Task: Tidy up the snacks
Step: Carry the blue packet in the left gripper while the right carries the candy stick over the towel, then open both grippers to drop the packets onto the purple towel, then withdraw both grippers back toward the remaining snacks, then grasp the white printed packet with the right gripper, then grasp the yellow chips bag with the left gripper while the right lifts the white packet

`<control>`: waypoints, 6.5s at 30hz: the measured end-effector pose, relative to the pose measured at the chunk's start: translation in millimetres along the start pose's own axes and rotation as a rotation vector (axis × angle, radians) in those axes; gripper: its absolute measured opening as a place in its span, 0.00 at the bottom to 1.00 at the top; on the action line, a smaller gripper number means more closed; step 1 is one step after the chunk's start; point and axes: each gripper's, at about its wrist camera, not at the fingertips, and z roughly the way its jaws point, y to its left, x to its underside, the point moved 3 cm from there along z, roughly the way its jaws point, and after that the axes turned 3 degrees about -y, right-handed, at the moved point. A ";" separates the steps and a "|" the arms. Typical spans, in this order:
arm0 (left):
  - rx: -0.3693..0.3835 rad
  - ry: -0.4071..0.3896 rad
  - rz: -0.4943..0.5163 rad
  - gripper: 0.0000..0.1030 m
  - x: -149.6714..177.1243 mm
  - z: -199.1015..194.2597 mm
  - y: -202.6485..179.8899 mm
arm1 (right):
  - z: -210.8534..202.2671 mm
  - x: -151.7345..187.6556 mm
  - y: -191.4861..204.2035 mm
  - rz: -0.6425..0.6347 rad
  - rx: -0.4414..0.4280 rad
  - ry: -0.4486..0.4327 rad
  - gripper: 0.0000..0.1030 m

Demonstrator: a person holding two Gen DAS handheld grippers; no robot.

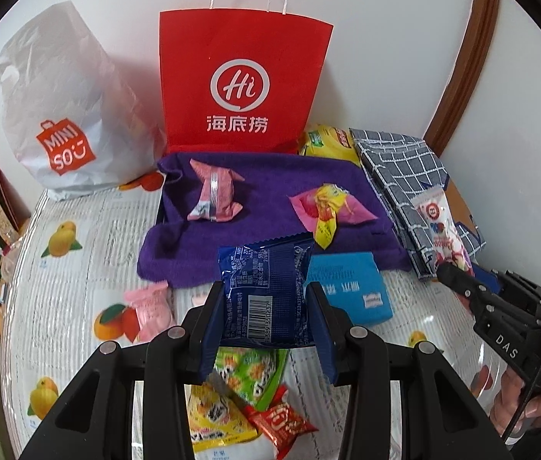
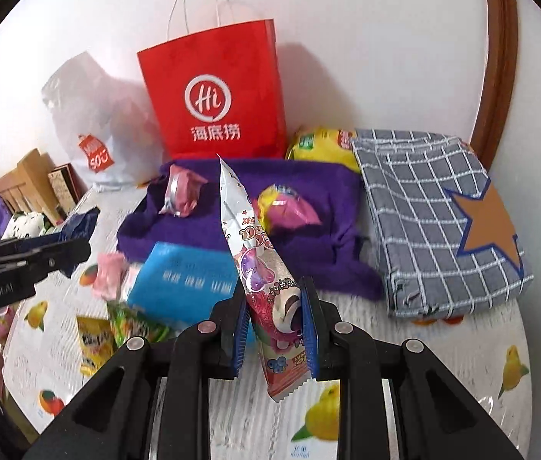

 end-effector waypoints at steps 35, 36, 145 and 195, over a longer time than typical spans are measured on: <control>-0.050 0.115 -0.049 0.39 -66.9 126.8 50.5 | 141.9 -76.9 -43.2 0.027 0.054 0.051 0.24; -0.049 0.120 -0.051 0.39 -66.0 130.7 51.2 | 146.6 -76.5 -44.3 0.027 0.056 0.058 0.24; -0.088 0.014 -0.090 0.62 134.0 -54.1 51.5 | -31.1 210.0 53.5 -0.105 -0.006 0.184 0.50; -0.080 0.151 -0.121 0.39 115.7 52.7 73.1 | 42.9 140.9 -1.0 -0.046 0.060 0.186 0.75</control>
